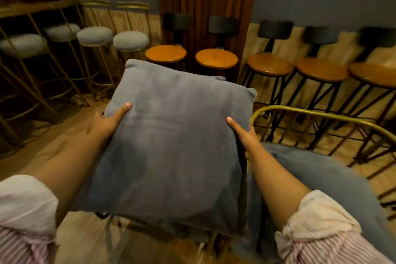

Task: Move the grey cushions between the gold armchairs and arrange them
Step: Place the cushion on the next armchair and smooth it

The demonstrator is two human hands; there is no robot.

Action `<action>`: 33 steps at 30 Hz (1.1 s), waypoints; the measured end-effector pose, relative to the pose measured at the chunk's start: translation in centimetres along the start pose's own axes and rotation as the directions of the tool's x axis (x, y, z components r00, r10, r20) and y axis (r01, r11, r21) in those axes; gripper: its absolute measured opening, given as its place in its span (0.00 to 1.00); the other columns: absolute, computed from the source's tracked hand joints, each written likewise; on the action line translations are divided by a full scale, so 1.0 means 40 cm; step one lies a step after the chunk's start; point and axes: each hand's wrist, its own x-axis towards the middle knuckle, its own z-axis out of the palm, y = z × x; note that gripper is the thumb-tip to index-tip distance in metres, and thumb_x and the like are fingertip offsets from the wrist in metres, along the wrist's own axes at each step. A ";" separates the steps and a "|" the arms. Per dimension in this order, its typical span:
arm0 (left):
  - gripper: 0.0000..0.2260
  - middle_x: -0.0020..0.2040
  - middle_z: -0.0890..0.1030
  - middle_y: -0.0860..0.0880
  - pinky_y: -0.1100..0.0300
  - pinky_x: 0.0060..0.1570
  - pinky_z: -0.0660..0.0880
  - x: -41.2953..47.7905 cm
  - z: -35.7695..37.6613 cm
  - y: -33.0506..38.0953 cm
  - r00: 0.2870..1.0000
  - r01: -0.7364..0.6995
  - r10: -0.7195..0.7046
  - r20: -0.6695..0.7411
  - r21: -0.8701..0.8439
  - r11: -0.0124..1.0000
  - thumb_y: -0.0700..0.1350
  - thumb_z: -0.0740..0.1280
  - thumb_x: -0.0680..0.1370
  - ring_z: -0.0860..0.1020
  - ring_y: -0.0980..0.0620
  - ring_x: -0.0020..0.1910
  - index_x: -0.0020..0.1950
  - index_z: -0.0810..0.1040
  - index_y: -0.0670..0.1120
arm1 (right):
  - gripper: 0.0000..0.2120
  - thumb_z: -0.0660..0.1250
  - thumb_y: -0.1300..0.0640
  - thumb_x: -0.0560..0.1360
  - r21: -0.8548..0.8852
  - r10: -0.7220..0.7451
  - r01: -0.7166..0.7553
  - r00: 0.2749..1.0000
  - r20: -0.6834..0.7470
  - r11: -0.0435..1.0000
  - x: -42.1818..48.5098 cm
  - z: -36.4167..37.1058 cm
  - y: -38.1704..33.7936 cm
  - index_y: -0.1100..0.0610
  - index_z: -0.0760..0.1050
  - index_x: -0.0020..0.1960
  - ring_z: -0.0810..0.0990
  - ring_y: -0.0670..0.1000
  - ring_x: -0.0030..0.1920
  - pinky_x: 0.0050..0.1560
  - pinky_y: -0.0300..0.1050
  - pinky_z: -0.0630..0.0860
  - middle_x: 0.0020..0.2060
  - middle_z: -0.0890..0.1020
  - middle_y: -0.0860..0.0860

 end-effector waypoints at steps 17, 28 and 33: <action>0.60 0.71 0.72 0.42 0.42 0.64 0.72 -0.469 0.838 0.045 0.922 0.131 -0.146 0.360 0.067 0.989 0.74 0.72 0.47 0.74 0.39 0.65 0.72 0.67 0.44 | 0.57 0.78 0.31 0.43 -0.079 0.145 -0.182 0.928 -0.344 0.980 -0.064 -1.001 -0.078 0.58 0.73 0.66 0.80 0.58 0.57 0.59 0.56 0.77 0.60 0.81 0.55; 0.42 0.69 0.74 0.40 0.46 0.64 0.72 -0.523 1.175 0.048 0.892 0.207 -0.186 0.411 -0.007 0.978 0.58 0.76 0.64 0.75 0.39 0.65 0.72 0.68 0.40 | 0.49 0.78 0.37 0.56 -0.061 0.201 -0.240 0.906 -0.372 0.969 0.057 -1.259 -0.069 0.58 0.68 0.70 0.78 0.59 0.58 0.47 0.49 0.77 0.63 0.78 0.56; 0.48 0.66 0.76 0.41 0.46 0.61 0.74 -0.409 1.311 0.138 0.896 0.092 -0.077 0.438 -0.014 0.996 0.64 0.78 0.55 0.77 0.40 0.62 0.69 0.72 0.42 | 0.50 0.79 0.37 0.55 -0.068 0.107 -0.143 0.917 -0.385 0.987 0.245 -1.283 -0.156 0.53 0.66 0.71 0.77 0.57 0.57 0.53 0.53 0.76 0.64 0.77 0.53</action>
